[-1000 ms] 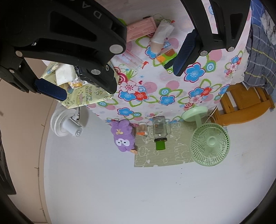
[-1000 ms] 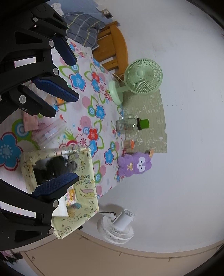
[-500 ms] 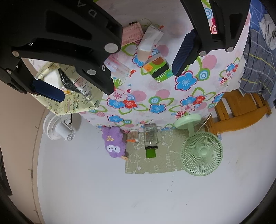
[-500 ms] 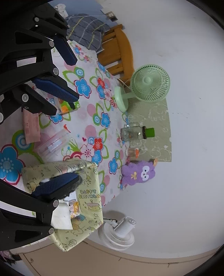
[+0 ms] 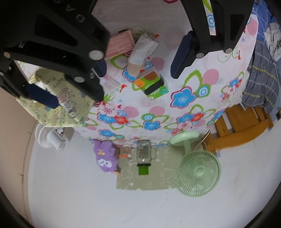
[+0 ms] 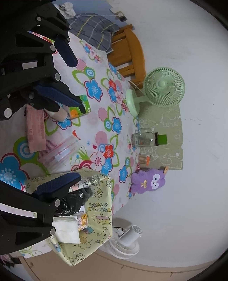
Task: Organize soft objects
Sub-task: 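Lower the left tool onto the white sock while the right tool approaches the clear plastic packet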
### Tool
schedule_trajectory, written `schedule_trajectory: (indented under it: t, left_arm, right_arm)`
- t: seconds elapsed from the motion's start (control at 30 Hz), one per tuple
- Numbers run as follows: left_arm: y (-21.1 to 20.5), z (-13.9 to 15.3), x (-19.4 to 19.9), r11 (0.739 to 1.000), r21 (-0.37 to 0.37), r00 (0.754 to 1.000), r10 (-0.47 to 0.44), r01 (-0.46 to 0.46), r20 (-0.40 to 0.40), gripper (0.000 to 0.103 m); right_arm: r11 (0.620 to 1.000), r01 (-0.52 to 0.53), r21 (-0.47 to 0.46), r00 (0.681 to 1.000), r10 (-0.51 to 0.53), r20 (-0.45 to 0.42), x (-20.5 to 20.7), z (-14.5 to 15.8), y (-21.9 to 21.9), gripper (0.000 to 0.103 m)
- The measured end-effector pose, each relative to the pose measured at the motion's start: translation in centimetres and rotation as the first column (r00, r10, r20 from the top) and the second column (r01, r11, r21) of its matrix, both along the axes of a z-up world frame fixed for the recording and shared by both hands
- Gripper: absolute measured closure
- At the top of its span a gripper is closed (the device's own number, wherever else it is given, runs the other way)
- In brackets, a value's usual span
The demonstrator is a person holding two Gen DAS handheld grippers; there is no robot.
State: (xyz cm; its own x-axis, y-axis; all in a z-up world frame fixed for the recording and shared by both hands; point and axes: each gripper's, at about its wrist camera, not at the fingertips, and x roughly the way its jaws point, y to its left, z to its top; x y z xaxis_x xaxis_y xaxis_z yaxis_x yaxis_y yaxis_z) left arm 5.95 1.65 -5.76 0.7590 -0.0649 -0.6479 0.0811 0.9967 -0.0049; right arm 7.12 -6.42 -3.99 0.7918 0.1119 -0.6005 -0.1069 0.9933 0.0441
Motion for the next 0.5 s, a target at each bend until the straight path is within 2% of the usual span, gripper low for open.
schedule_trajectory:
  t: [0.1, 0.3, 0.5]
  left_arm:
    - [0.6, -0.7, 0.3, 1.000, -0.010, 1.000, 0.014, -0.014, -0.023, 0.028]
    - [1.1, -1.8, 0.9, 1.000, -0.019, 0.998, 0.021, -0.022, -0.056, 0.032]
    - [1.6, -3.0, 1.8, 0.999, -0.036, 0.996, 0.016, -0.019, -0.092, 0.039]
  right_arm:
    - [1.000, -0.017, -0.015, 1.000, 0.017, -0.010, 0.3, -0.6, 0.6, 0.025]
    - [0.999, -0.042, -0.022, 0.998, 0.041, -0.052, 1.3, -1.9, 1.4, 0.037]
    - [0.998, -0.047, -0.039, 0.996, 0.044, -0.082, 2.1, -3.0, 1.8, 0.037]
